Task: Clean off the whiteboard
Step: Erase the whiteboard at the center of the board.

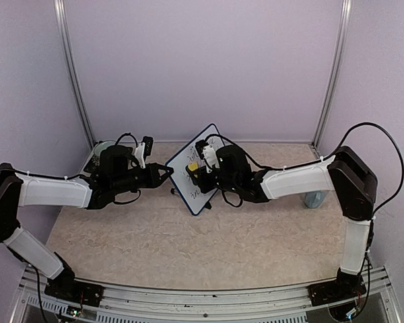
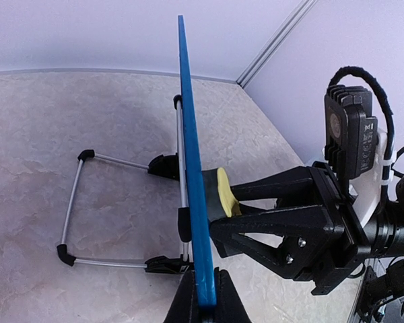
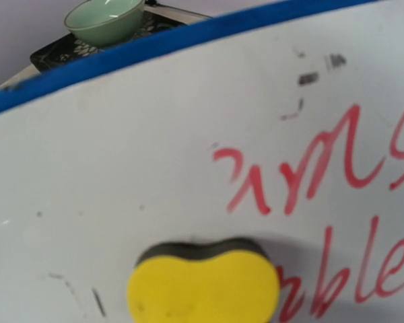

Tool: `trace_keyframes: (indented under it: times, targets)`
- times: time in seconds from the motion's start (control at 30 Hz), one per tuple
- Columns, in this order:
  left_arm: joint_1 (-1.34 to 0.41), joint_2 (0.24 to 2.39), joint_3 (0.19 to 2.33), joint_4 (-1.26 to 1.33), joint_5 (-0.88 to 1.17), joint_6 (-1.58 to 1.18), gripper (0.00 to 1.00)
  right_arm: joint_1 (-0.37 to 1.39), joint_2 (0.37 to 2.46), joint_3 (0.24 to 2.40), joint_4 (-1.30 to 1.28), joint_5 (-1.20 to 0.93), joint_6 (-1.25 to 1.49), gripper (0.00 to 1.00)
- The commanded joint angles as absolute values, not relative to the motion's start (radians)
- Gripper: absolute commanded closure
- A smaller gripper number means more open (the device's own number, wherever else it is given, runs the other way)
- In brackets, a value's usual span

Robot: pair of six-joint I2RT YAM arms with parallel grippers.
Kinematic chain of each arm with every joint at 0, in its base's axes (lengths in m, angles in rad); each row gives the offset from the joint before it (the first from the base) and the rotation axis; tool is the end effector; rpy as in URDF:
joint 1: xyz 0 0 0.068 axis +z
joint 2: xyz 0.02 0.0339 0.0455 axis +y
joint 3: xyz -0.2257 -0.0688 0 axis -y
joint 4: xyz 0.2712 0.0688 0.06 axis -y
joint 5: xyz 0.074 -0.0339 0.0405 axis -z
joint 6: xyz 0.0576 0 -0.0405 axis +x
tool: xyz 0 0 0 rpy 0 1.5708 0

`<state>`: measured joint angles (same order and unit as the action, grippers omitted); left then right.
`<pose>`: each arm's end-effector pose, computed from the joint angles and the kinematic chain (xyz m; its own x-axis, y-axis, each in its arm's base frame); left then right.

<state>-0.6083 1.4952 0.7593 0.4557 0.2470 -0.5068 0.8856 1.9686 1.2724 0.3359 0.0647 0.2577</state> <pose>0.2948 -0.2225 0.1651 -0.5610 -0.1829 -0.8074 0.5429 0.6550 -0.5256 0.3048 0.3670 0.1473 -0.4029 -0.0911 -0.9107 -0.6533 0.7255 0.2165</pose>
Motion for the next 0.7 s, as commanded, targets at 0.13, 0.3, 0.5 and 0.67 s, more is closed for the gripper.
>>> trace_keyframes:
  times: [0.13, 0.3, 0.5, 0.67]
  targets:
    - [-0.627, 1.492, 0.755, 0.474, 0.324, -0.523, 1.00, 0.894, 1.978, 1.282, 0.257, 0.058, 0.274, 0.86]
    - [-0.627, 1.492, 0.754, 0.473, 0.323, -0.523, 1.00, 0.863, 1.983, 1.356, 0.237, 0.064, 0.292, 0.85]
    - [-0.627, 1.488, 0.753, 0.471, 0.321, -0.521, 1.00, 0.849, 2.016, 1.447, 0.200, 0.063, 0.284, 0.85]
    - [-0.628, 1.490, 0.755, 0.471, 0.322, -0.521, 1.00, 0.842, 2.028, 1.485, 0.191, 0.092, 0.287, 0.85]
